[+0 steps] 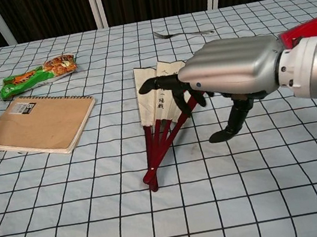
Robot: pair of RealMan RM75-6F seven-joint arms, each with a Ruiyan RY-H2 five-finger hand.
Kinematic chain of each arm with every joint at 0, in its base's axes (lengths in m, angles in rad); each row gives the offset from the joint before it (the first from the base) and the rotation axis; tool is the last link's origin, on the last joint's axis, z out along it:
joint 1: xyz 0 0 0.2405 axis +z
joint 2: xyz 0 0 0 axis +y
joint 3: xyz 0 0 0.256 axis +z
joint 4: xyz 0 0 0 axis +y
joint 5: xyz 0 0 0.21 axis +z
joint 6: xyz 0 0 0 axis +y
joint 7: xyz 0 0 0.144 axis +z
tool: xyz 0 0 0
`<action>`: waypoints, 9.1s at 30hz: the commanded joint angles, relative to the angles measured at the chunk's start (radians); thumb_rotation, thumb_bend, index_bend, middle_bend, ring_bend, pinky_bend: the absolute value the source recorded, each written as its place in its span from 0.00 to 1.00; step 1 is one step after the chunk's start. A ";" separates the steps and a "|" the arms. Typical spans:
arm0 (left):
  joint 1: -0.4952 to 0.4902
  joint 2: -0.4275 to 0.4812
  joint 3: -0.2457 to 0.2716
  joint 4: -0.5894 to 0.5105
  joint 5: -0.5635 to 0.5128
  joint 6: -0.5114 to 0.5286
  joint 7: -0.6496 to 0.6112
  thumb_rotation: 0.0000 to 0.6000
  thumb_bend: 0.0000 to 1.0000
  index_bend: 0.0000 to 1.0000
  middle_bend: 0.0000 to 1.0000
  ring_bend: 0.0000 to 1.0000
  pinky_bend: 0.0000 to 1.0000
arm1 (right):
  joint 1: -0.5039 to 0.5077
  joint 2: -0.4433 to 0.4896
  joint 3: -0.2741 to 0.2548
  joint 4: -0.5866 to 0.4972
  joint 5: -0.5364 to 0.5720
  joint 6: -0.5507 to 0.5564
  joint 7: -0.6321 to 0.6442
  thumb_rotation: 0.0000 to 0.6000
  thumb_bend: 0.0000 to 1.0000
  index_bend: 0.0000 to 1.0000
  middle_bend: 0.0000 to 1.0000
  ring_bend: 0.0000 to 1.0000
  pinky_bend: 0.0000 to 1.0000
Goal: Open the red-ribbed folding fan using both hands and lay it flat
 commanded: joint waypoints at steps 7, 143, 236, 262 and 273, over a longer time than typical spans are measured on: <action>-0.001 -0.004 -0.004 0.003 -0.017 -0.007 0.014 1.00 0.00 0.00 0.00 0.00 0.00 | 0.032 -0.067 -0.012 0.073 0.056 -0.052 -0.011 1.00 0.33 0.25 0.87 0.93 0.88; -0.008 0.013 -0.019 -0.036 -0.019 -0.007 -0.034 1.00 0.00 0.00 0.00 0.00 0.00 | 0.052 -0.254 0.253 0.245 -0.009 0.454 0.023 1.00 0.65 0.90 0.90 0.94 0.88; -0.617 -0.199 -0.189 -0.073 -0.301 -0.433 0.171 1.00 0.50 0.60 0.22 0.00 0.00 | 0.125 -0.155 0.335 -0.010 0.190 0.449 -0.040 1.00 0.65 0.90 0.90 0.94 0.88; -0.605 -0.133 -0.223 -0.042 -0.359 -0.374 0.153 1.00 0.50 0.60 0.23 0.00 0.00 | 0.015 -0.028 0.273 0.226 0.149 0.490 -0.002 1.00 0.65 0.90 0.90 0.94 0.88; -0.622 -0.182 -0.209 -0.024 -0.359 -0.353 0.184 1.00 0.50 0.60 0.23 0.00 0.00 | -0.005 -0.043 0.252 0.266 0.147 0.490 0.024 1.00 0.65 0.90 0.90 0.94 0.88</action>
